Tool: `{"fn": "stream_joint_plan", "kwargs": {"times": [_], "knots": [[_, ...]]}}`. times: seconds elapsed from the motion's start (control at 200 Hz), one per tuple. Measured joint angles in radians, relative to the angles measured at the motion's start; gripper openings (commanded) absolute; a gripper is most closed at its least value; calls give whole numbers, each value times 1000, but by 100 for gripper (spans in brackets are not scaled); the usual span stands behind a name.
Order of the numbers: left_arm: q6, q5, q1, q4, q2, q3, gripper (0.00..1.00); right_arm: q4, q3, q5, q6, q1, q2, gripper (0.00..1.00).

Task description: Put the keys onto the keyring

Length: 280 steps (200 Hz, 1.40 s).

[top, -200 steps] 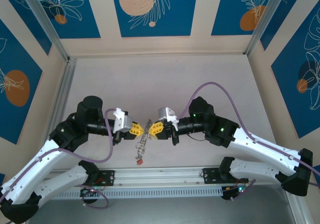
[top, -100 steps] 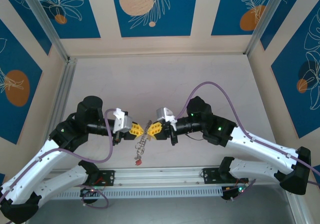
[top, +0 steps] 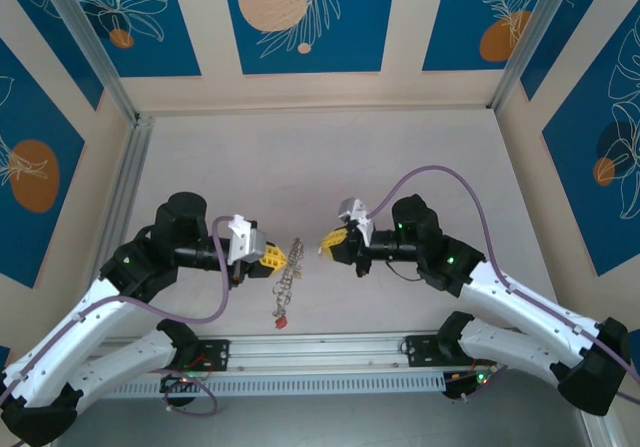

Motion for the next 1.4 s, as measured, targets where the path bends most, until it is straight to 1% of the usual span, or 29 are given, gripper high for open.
{"fn": "stream_joint_plan", "kwargs": {"times": [0.055,0.105,0.285,0.385,0.515,0.595,0.7,0.77,0.915,1.05,1.11,1.25,1.401], "knots": [[-8,-12,0,4,-8,-13,0,-46,-21,27,54,-45,30,0],[-16,-22,0,10,-17,-26,0,-89,-31,58,95,-66,69,0],[-32,-53,0,27,-40,-44,0,-259,-53,151,233,-68,208,0],[-32,-60,0,36,-46,-47,0,-336,-49,213,288,-42,307,0],[-32,-72,1,41,-53,-57,0,-423,1,282,332,28,450,0],[-32,-72,2,41,-55,-60,0,-441,51,314,343,60,524,0],[-32,-71,10,42,-55,-60,0,-443,85,344,344,78,583,0],[-32,-69,14,45,-54,-61,0,-443,92,352,347,79,603,1],[-33,-54,35,49,-52,-64,0,-442,117,360,351,79,640,15],[-42,-40,53,56,-52,-72,0,-435,123,364,354,79,639,23],[-48,-35,59,56,-51,-74,0,-431,123,363,359,79,632,28],[-52,-18,67,65,-40,-74,0,-404,104,363,370,79,588,31],[-60,-3,75,78,-39,-76,0,-356,22,363,395,89,477,37]]}}
